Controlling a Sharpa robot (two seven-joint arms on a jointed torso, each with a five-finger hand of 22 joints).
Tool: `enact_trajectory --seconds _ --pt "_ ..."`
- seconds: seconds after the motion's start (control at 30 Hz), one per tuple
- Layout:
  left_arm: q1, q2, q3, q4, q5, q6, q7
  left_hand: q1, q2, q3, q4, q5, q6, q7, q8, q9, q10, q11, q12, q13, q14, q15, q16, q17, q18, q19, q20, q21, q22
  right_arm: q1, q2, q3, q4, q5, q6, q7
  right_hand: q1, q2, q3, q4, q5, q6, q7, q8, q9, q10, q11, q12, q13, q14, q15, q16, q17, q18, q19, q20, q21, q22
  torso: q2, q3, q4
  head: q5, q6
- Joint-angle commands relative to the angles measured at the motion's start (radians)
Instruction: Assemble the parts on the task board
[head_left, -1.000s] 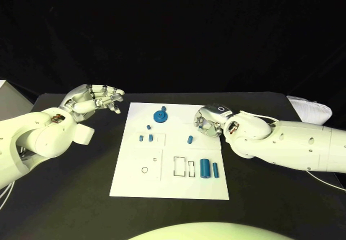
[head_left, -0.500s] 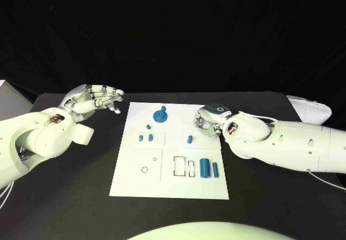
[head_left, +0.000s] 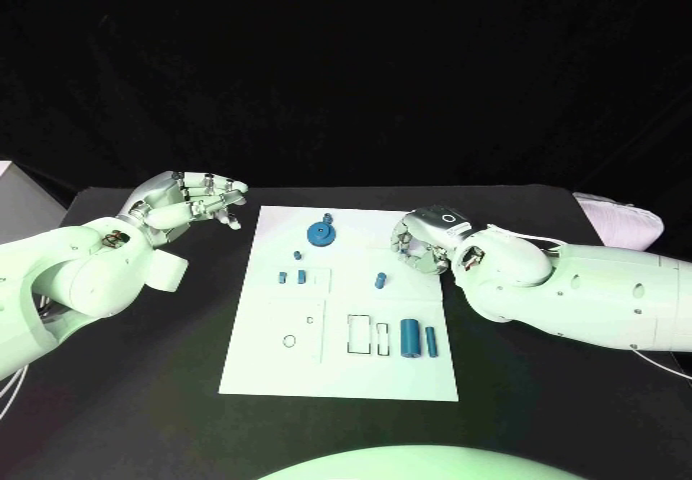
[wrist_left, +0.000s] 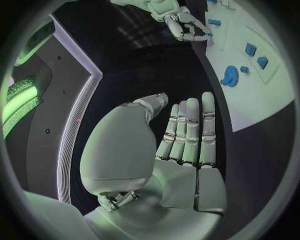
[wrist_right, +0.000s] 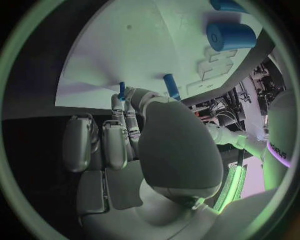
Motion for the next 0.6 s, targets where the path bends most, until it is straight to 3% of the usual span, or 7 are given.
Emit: enact_trajectory --seconds 0.03,0.3,0.6 --pt "0.0 0.001 0.001 -0.001 -0.002 0.002 0.005 0.008 0.0 -0.003 -0.004 0.001 -0.002 0.008 -0.003 -0.001 0.005 0.002 -0.005 -0.002 0.001 -0.003 -0.003 -0.001 0.014 0.008 0.001 -0.005 -0.002 0.011 -0.012 0.002 0.018 -0.011 -0.013 -0.01 0.001 0.015 0.045 -0.049 -0.003 0.009 0.0 0.005 0.001 0.061 -0.055 0.003 0.006 0.044 -0.004 -0.004 0.003 -0.016 0.02 -0.007 0.008 0.105 -0.001 -0.0002 -0.0009 -0.001 0.003" --pt "0.0 0.003 0.001 -0.005 -0.002 0.002 0.005 0.008 0.0 -0.003 -0.004 0.001 -0.002 0.008 -0.003 -0.001 0.005 0.002 -0.005 -0.002 0.001 -0.003 -0.003 -0.001 0.014 0.008 0.001 -0.005 -0.002 0.034 -0.031 0.005 0.044 0.003 0.005 -0.004 -0.003 0.014 0.048 -0.052 -0.007 0.01 0.0 0.005 0.002 0.063 -0.055 0.001 0.006 0.044 -0.004 -0.004 0.002 -0.016 0.02 -0.007 0.009 0.106 -0.001 -0.0006 0.0007 0.0 0.008" --pt "-0.001 0.005 0.001 -0.006 -0.002 0.002 0.004 0.009 0.0 -0.004 -0.004 0.001 -0.002 0.008 -0.004 -0.002 0.005 0.002 -0.006 -0.002 0.001 -0.002 -0.004 -0.001 0.014 0.009 0.001 -0.005 -0.002 0.038 -0.03 0.007 0.117 0.026 -0.004 0.011 -0.004 0.014 0.05 -0.053 -0.009 0.011 0.0 0.005 0.002 0.063 -0.055 0.0 0.006 0.044 -0.004 -0.005 0.002 -0.016 0.02 -0.007 0.007 0.105 0.002 0.0002 0.0011 0.015 0.008"
